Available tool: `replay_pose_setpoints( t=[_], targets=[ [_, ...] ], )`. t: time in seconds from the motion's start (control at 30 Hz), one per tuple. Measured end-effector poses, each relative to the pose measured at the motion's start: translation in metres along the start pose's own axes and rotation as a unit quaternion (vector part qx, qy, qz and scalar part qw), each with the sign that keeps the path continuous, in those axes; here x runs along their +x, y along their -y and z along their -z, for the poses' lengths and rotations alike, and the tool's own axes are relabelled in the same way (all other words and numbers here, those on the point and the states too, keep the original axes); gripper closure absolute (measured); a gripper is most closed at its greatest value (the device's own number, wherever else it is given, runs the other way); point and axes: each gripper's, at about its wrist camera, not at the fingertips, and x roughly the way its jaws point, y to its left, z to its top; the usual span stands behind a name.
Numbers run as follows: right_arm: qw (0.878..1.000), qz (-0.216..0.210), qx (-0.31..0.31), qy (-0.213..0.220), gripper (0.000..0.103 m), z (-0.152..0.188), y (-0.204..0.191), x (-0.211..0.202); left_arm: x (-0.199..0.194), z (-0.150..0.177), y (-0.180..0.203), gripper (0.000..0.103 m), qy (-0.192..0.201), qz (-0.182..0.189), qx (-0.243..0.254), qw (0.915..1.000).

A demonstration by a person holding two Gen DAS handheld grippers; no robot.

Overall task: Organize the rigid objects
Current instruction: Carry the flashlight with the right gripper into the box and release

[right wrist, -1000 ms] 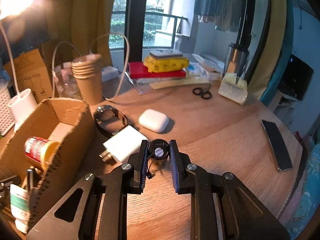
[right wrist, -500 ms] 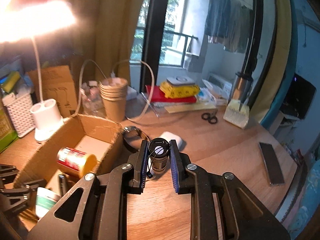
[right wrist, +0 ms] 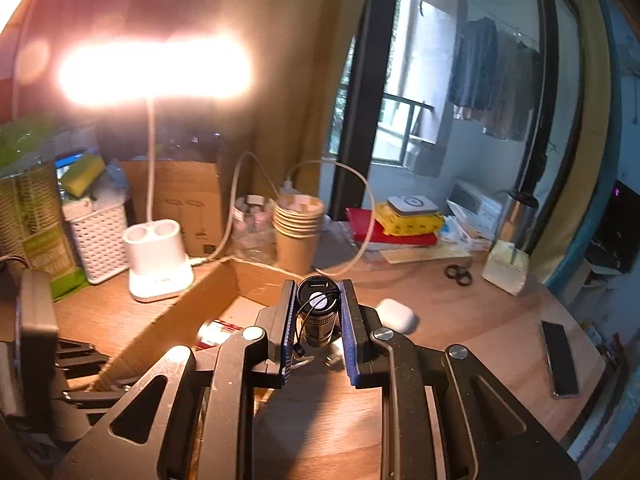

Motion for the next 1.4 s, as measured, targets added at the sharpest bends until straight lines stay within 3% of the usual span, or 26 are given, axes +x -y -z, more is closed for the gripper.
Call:
replay_pose_setpoints(
  t=[0.37, 0.63, 0.97, 1.4],
  targets=[
    [0.998, -0.061, -0.015, 0.010, 0.081, -0.007, -0.034, -0.009, 0.000, 0.000, 0.000, 0.088, 0.000, 0.000, 0.000, 1.0000],
    [0.997, -0.075, -0.011, -0.034, 0.081, 0.012, -0.044, 0.019, 0.000, 0.000, 0.000, 0.088, 0.000, 0.000, 0.000, 1.0000],
    [0.997, -0.052, -0.016, -0.050, 0.081, 0.028, -0.046, 0.027, 0.000, 0.000, 0.001, 0.088, 0.000, 0.000, 0.001, 1.0000],
    [0.996, 0.033, -0.050, -0.071, 0.081, 0.047, -0.047, 0.045, 0.001, 0.000, 0.000, 0.088, 0.000, 0.001, 0.002, 1.0000]
  ],
)
